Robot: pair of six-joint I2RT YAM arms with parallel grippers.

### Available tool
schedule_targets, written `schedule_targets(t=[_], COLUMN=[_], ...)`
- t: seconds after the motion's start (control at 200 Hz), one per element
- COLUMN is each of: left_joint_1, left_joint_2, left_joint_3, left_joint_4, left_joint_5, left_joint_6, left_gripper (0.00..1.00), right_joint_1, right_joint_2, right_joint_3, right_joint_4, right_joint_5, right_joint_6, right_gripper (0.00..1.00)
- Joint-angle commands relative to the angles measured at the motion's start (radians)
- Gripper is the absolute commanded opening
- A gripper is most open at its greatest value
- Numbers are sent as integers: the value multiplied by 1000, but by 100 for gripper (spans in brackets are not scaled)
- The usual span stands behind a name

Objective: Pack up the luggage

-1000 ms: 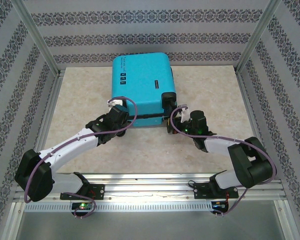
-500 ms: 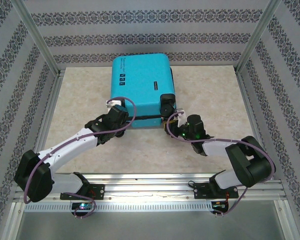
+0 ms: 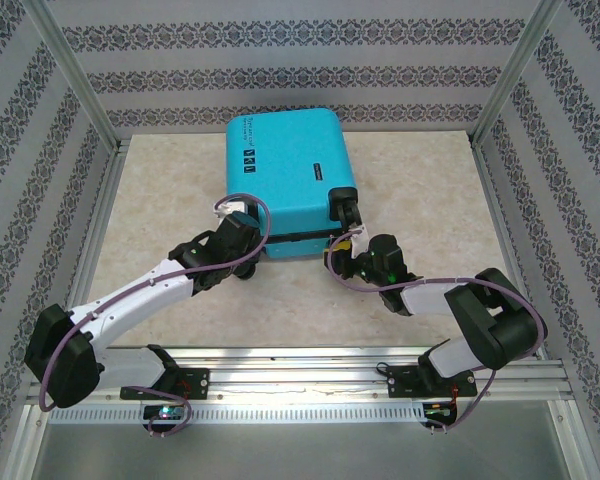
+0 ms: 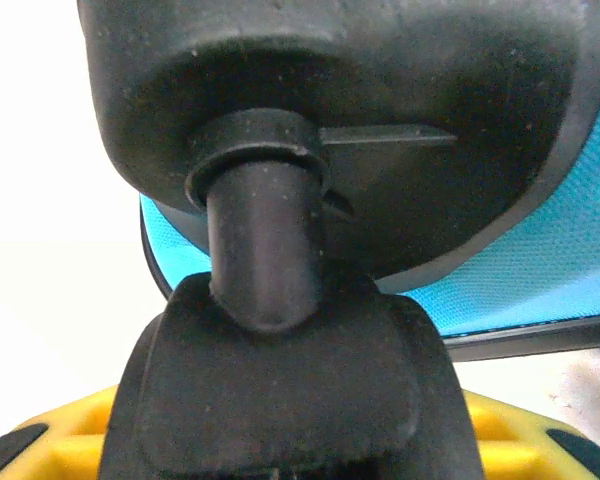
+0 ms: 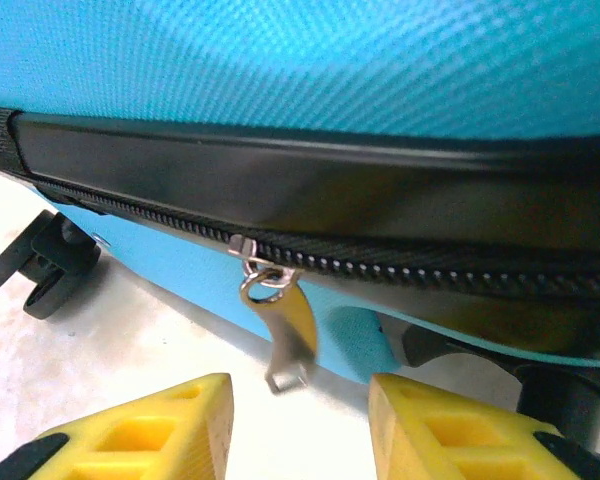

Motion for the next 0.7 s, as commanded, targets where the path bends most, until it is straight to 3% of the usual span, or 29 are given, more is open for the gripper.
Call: schedule_targets(t=[0.0, 0.694], left_joint_1=[-36, -74], left_joint_2=[-50, -19], left_joint_3=[74, 79], left_joint_4=[47, 73], left_joint_5=[16, 26], left_joint_6=[14, -5], left_gripper=[16, 16], right_joint_1=[8, -18], right_joint_2=[24, -96], right_joint_3=[49, 80], right_joint_4=[42, -13], right_joint_5=[58, 128], right_joint_6=[-16, 91], right_gripper=[41, 43])
